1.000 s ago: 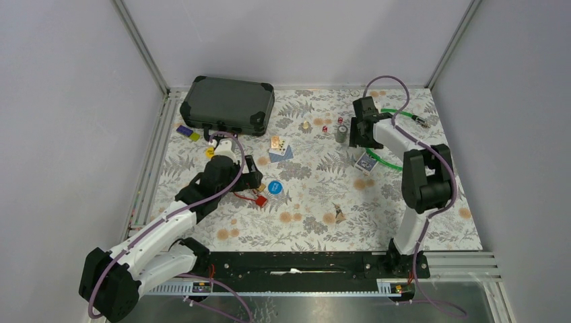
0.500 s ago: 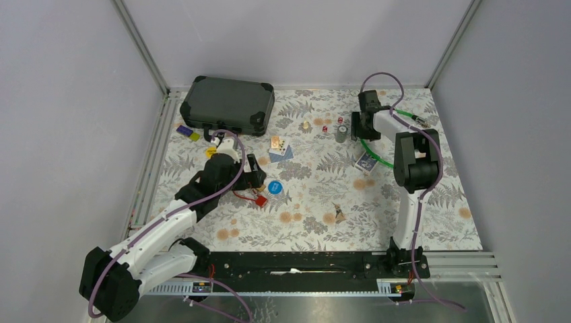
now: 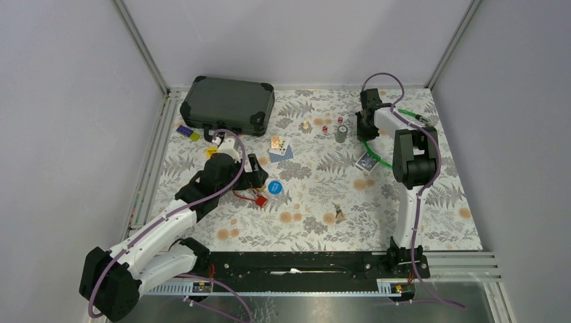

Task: Lock with the key
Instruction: Pick up the lock from the center of the board.

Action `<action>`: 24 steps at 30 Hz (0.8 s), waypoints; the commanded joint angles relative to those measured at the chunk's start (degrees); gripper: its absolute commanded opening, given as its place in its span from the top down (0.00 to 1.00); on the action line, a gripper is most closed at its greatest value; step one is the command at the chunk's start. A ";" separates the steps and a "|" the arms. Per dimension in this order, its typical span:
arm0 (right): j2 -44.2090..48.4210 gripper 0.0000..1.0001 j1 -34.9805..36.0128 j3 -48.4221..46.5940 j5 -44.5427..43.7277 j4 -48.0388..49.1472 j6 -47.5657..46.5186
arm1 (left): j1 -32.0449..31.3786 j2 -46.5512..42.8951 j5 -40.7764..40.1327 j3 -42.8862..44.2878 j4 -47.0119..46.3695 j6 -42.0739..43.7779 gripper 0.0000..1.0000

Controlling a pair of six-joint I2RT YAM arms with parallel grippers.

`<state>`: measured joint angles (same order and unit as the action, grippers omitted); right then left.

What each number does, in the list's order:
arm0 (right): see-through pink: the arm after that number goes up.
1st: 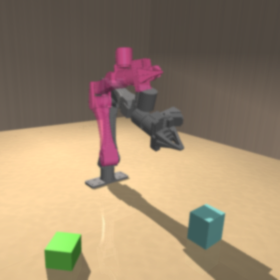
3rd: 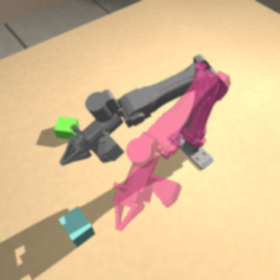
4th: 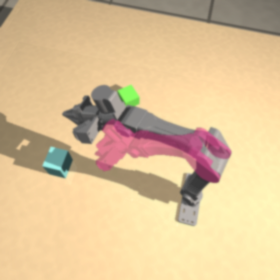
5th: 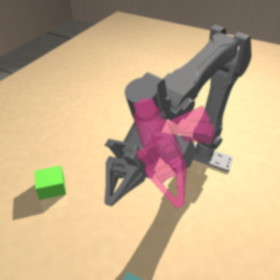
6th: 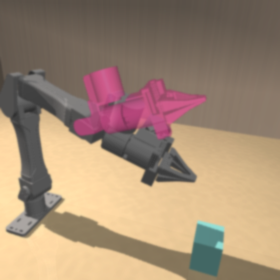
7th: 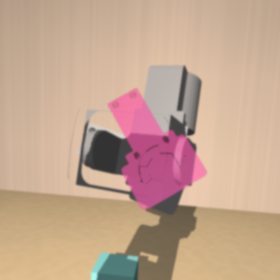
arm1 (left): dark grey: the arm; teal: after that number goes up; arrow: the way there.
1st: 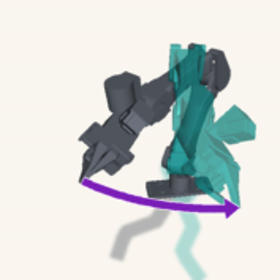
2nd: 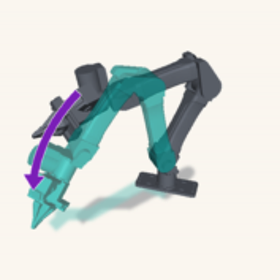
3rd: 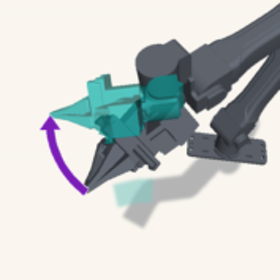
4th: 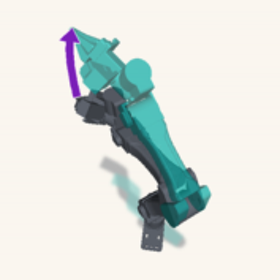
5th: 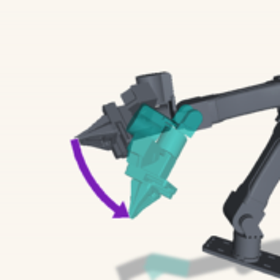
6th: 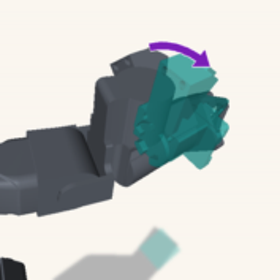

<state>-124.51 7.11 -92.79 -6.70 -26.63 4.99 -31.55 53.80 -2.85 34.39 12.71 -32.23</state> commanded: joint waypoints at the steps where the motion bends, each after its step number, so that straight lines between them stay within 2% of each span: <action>1: 0.12 0.77 -0.06 -1.83 -3.72 -1.45 0.54 | 0.26 0.21 1.88 1.80 -3.68 -0.37 0.01; 7: 8.70 0.82 -0.02 4.06 -11.67 6.72 1.05 | 0.26 -0.70 1.39 2.17 -3.53 0.03 0.01; 9: 12.99 0.89 -0.08 7.89 -14.50 11.56 0.47 | 0.27 -0.88 1.19 2.61 -3.33 0.50 0.01; 11: 17.45 1.00 -0.08 10.88 -17.23 15.59 -0.60 | 0.26 -0.82 1.02 3.31 -3.03 0.94 0.01; 18: 27.42 1.00 -0.08 11.79 -30.37 18.58 -4.70 | 0.26 -0.42 1.00 5.62 -2.27 2.87 0.01; 22: 35.94 1.00 -0.08 14.79 -26.13 23.90 -8.88 | 0.26 -2.84 5.30 6.11 -7.02 5.63 0.01; 24: 39.24 1.00 -0.08 14.98 -22.43 24.99 -8.91 | 0.26 -5.42 4.82 5.63 -10.96 6.55 0.01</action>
<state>-93.10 7.07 -78.39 -30.22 -9.30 -0.30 -31.55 53.10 -0.43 37.87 11.05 -29.10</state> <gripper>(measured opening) 0.240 0.988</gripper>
